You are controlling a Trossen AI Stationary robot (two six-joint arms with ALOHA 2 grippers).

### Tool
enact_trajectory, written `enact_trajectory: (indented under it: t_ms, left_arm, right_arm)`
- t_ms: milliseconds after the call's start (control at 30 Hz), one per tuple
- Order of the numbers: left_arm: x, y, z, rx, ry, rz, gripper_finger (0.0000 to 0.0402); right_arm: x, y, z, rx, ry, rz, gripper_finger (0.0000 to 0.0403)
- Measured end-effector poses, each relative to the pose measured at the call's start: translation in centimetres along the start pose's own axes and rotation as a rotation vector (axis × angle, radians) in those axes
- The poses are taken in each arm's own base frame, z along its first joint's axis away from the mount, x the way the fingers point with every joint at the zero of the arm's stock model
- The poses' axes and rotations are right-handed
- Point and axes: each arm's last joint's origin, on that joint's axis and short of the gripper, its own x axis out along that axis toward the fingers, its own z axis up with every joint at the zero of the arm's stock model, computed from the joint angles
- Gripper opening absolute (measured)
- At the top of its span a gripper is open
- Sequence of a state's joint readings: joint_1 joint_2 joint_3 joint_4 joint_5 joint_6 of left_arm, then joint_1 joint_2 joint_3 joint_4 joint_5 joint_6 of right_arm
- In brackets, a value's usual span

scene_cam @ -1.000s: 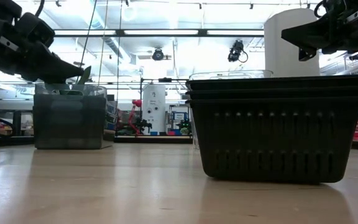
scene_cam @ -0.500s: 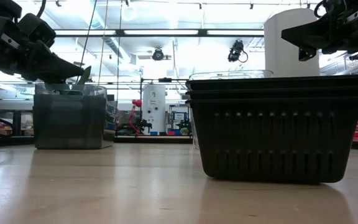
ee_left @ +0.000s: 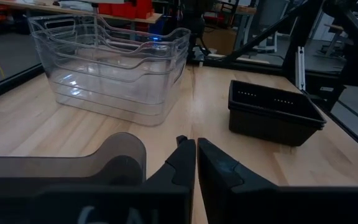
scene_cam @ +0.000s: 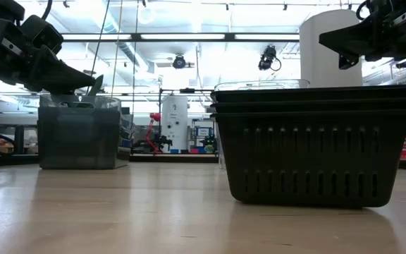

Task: Stack baskets by color
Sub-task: Return to Home Position

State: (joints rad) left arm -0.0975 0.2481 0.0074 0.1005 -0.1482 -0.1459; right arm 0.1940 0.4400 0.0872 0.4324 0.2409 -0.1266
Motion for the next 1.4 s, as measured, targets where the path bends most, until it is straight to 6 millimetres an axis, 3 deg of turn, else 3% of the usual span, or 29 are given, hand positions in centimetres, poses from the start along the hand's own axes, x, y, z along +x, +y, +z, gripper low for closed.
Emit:
enact_trajectory:
  t_ms: [1400]
  left_arm:
    - [0.0, 0.0, -0.02, 0.0, 0.001, 0.0, 0.0025]
  right_arm:
    - [0.0, 0.0, 0.0, 0.0, 0.0, 0.0, 0.0016]
